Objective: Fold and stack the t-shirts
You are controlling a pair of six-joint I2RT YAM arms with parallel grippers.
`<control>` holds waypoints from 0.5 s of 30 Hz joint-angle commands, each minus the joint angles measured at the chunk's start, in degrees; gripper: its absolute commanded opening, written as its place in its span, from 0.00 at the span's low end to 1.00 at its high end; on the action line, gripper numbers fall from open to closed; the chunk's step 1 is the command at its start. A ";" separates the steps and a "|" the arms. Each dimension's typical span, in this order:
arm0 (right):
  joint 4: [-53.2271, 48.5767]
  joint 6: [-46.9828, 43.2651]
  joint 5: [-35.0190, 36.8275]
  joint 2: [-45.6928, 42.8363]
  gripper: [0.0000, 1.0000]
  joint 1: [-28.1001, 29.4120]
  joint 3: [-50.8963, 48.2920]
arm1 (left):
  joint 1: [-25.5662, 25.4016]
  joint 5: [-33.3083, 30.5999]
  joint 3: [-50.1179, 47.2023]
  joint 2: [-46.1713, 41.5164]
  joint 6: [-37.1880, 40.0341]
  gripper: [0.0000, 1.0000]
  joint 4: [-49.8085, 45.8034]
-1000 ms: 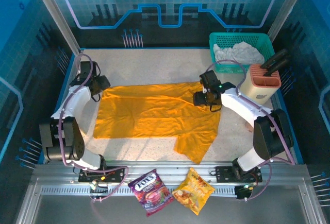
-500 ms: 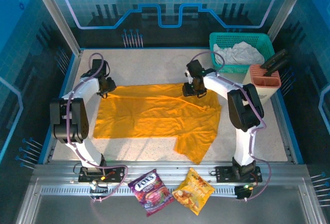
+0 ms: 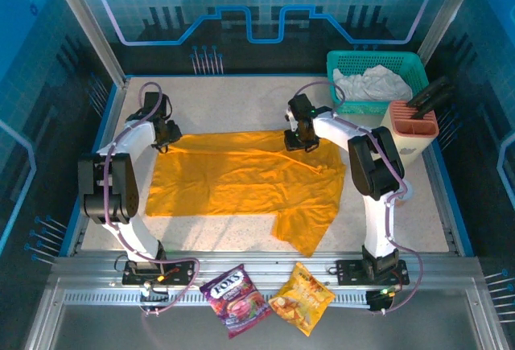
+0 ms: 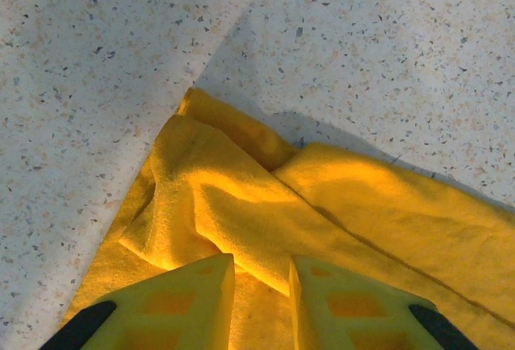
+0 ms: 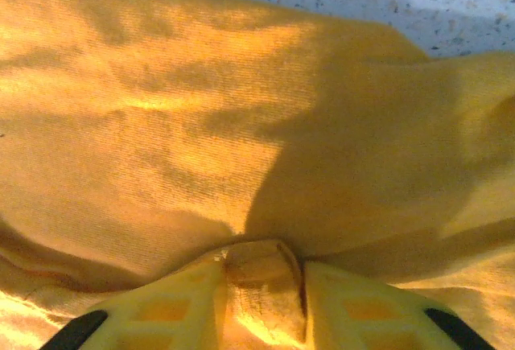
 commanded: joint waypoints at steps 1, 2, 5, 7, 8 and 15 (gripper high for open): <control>-0.25 0.23 -1.89 0.34 0.16 0.48 0.57 | -0.45 -0.75 0.73 -1.72 1.04 0.25 -1.36; -0.23 0.43 -2.10 -0.09 0.11 0.44 0.47 | -0.45 -0.78 0.72 -1.93 0.99 0.25 -1.43; -0.36 0.96 -2.45 -1.84 0.00 0.57 -0.11 | -0.54 -0.89 0.68 -2.54 1.00 0.26 -1.62; -0.34 1.38 -2.51 -3.40 0.00 0.89 -1.01 | -0.58 -0.94 0.73 -2.98 1.02 0.26 -1.78; -0.27 1.66 -2.56 -4.30 0.00 1.14 -1.73 | -0.63 -1.02 0.66 -3.21 1.04 0.25 -1.84; 2.08 5.73 -2.18 -10.19 0.00 4.68 -8.93 | -0.80 -0.77 -0.01 -4.19 0.80 0.25 -1.63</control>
